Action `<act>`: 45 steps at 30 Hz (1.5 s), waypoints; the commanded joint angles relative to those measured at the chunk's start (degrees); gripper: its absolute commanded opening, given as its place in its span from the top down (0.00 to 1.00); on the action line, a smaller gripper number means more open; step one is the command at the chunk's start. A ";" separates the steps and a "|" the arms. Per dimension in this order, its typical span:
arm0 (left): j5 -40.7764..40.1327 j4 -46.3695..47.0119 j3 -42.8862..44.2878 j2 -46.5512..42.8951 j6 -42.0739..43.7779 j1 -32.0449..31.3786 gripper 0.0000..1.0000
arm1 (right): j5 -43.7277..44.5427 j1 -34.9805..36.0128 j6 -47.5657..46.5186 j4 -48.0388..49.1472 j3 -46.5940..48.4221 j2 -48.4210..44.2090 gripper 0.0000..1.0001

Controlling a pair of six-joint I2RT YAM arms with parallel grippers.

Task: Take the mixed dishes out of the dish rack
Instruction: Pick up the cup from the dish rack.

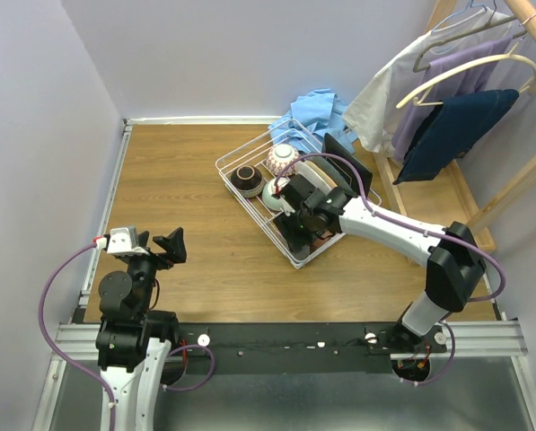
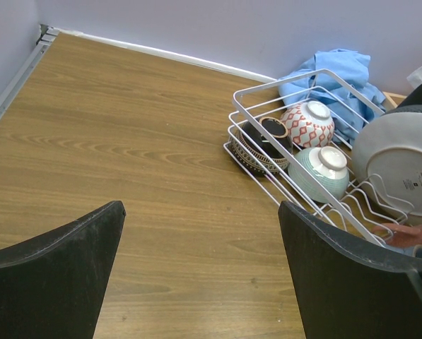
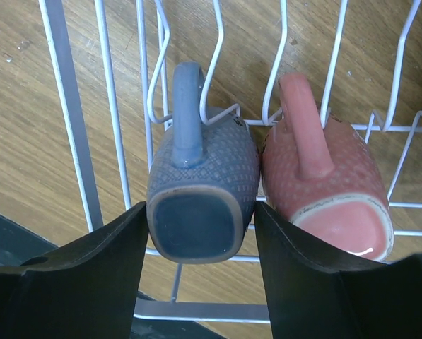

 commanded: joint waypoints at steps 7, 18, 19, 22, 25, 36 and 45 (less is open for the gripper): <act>-0.09 0.49 -0.57 -2.82 0.54 0.32 0.01 | 1.16 0.69 -2.29 2.90 -1.84 2.60 0.37; 16.95 6.72 1.63 5.70 -4.11 0.32 0.01 | 1.08 0.69 -1.94 0.88 0.01 -3.46 0.89; 18.36 7.60 1.54 7.01 -4.64 0.32 0.01 | 1.08 0.69 -1.85 0.61 0.01 -3.82 0.90; 23.02 11.29 0.92 9.56 -7.27 0.41 0.01 | 1.08 0.69 -1.67 0.26 0.36 -5.57 0.92; 26.28 13.41 0.75 12.28 -9.12 0.32 0.01 | 0.64 0.69 -1.41 0.35 0.71 -6.89 0.95; 32.70 26.58 -4.09 17.13 -19.84 0.14 0.01 | 3.01 0.69 1.40 2.28 2.73 -11.29 0.99; 32.53 31.86 -4.97 20.64 -23.36 -2.14 0.01 | 4.68 0.60 5.70 6.05 5.19 -15.77 0.99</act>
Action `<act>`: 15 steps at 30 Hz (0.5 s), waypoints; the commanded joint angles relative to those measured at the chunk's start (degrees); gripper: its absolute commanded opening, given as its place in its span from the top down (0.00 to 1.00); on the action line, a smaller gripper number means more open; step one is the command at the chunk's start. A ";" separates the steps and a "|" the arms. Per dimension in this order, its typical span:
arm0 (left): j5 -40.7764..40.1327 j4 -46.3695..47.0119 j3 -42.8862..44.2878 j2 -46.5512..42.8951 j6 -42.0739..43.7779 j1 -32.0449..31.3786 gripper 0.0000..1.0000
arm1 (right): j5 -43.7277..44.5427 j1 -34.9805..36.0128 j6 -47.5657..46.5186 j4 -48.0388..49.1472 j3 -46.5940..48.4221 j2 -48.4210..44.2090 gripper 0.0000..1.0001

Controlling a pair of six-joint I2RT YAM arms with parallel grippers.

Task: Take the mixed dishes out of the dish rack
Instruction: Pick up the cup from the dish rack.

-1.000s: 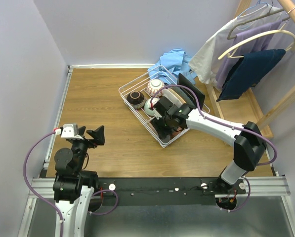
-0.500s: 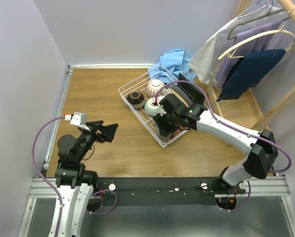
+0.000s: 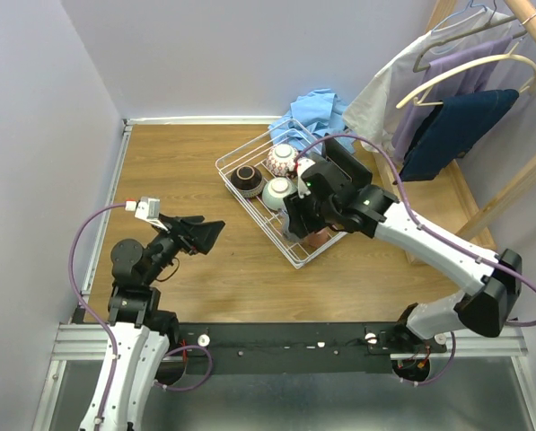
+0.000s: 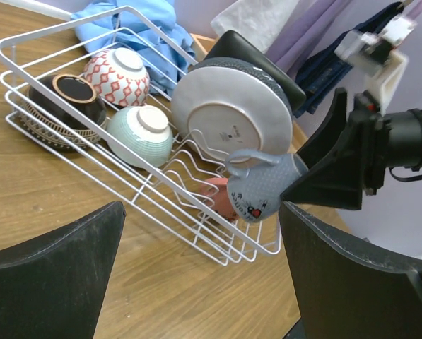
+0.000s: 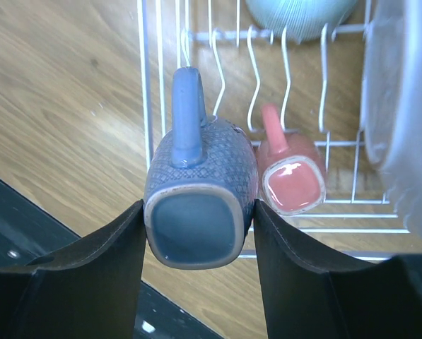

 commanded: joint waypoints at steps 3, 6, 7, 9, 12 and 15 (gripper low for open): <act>0.55 6.47 -0.16 2.09 -3.93 -2.23 0.01 | 1.69 0.38 4.88 7.86 3.47 -5.59 0.99; 0.28 6.74 0.46 3.32 -4.64 -3.64 0.01 | 0.63 0.38 6.99 11.81 2.68 -6.47 0.99; 0.10 6.65 0.63 3.50 -4.73 -4.16 0.01 | -0.33 0.47 7.61 13.04 2.32 -6.65 0.99; -0.25 6.12 1.16 3.41 -4.90 -4.60 0.01 | -1.39 0.38 9.45 17.08 1.27 -6.91 0.99; -0.69 4.28 2.12 2.80 -4.64 -4.70 0.01 | -4.38 0.47 12.26 23.32 -0.57 -7.18 0.99; -1.04 1.65 3.35 1.83 -3.76 -4.70 0.01 | -8.68 0.38 14.90 29.65 -2.68 -6.92 0.99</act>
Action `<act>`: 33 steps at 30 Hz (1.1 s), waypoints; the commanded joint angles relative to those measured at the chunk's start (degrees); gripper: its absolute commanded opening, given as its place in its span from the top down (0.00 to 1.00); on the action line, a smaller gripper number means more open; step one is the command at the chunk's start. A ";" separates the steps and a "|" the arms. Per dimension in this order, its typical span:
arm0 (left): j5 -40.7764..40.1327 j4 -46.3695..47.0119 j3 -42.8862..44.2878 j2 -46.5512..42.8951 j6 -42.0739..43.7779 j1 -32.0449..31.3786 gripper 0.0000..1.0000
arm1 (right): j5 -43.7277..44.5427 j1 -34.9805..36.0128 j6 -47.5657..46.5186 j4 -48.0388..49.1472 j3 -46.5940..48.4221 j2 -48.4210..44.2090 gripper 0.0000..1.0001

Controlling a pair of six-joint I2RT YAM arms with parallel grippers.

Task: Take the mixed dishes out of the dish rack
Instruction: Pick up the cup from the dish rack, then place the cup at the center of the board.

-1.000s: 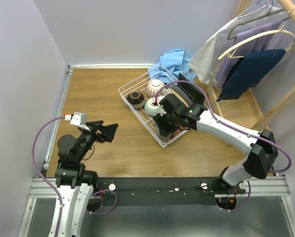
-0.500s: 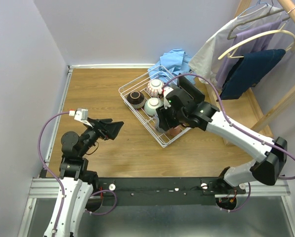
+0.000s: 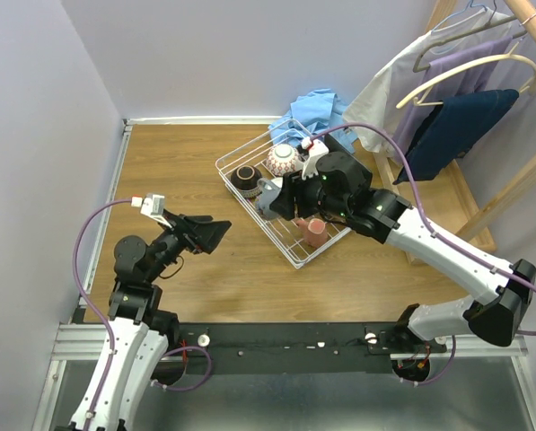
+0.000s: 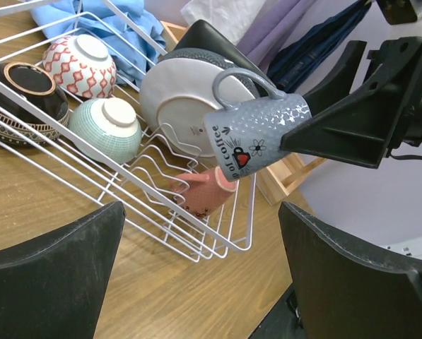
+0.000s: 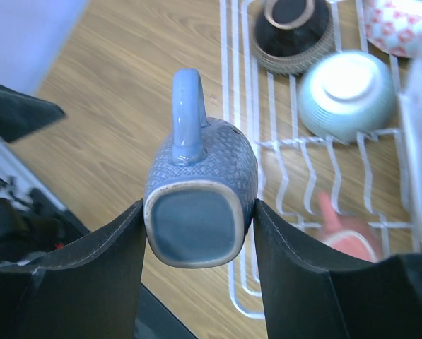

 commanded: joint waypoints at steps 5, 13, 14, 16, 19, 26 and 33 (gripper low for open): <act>-2.62 -2.80 3.71 -3.16 -0.20 -0.30 0.01 | -12.41 0.32 9.70 23.59 -5.61 0.06 0.99; -0.25 1.15 2.57 -2.37 -4.85 -0.30 0.01 | -21.98 -0.47 18.75 38.72 -11.58 1.56 0.99; -0.16 1.68 2.40 -2.46 -5.64 -0.30 0.02 | -22.86 -0.48 19.63 41.60 -12.81 1.82 0.99; 0.01 2.12 2.04 -2.63 -6.26 -0.22 0.02 | -24.54 -0.65 21.65 44.08 -13.69 2.61 0.99; 0.89 3.87 1.43 -2.46 -8.72 -0.30 0.04 | -27.35 -0.65 24.03 48.48 -15.19 3.75 0.99; 3.18 6.25 -0.07 -2.02 -12.33 -0.83 0.14 | -30.52 -0.65 27.72 56.21 -17.39 5.60 0.99; 4.76 8.36 -1.21 -2.11 -15.58 -0.83 0.28 | -32.71 -0.56 29.65 60.53 -18.18 7.62 0.99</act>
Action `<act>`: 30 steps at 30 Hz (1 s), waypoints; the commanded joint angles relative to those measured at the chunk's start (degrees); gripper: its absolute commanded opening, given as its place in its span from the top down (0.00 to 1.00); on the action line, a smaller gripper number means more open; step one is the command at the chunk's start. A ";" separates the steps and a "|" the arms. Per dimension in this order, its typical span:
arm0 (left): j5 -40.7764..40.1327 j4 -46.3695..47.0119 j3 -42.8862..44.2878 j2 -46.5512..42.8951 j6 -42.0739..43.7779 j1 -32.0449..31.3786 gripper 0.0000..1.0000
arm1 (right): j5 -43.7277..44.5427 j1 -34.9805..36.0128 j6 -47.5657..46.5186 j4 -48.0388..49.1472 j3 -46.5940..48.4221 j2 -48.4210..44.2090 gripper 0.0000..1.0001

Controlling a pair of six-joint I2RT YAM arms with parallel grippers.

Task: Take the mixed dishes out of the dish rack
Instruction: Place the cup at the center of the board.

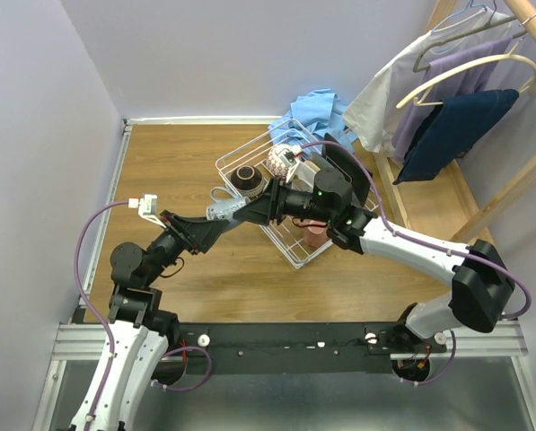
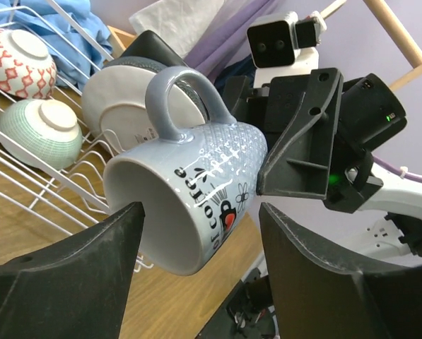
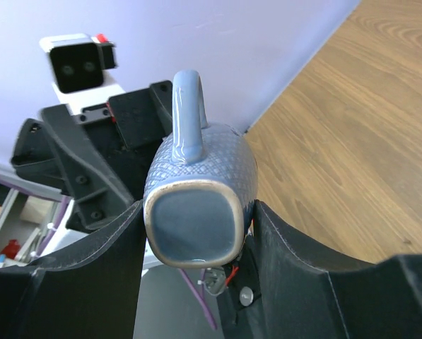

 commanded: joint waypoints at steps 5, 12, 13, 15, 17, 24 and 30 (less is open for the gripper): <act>3.96 6.79 -2.13 -1.17 -6.67 -0.26 0.45 | -4.57 -0.24 3.43 11.81 -1.99 2.16 0.99; 2.64 8.04 -3.01 -4.33 -10.37 -0.35 0.71 | -4.83 -1.02 4.92 14.02 -4.27 3.22 0.95; 2.55 8.04 -2.92 -4.86 -10.81 -0.26 0.75 | -4.92 -1.11 5.19 14.37 -4.88 3.31 0.93; 1.77 7.95 -2.58 -5.21 -10.99 -0.26 0.86 | -5.36 -1.38 5.80 15.42 -5.33 3.66 0.88; 1.32 7.60 -2.22 -5.48 -10.90 -0.35 0.97 | -5.71 -1.38 5.98 15.69 -5.59 3.83 0.81; -1.05 1.72 1.02 -5.22 -6.08 -0.26 1.00 | -5.28 -1.55 2.83 10.69 -4.98 2.26 0.26; -6.67 -12.31 8.65 -2.50 4.20 -0.26 1.00 | 0.34 -1.99 -5.76 -3.53 -3.49 -3.10 0.00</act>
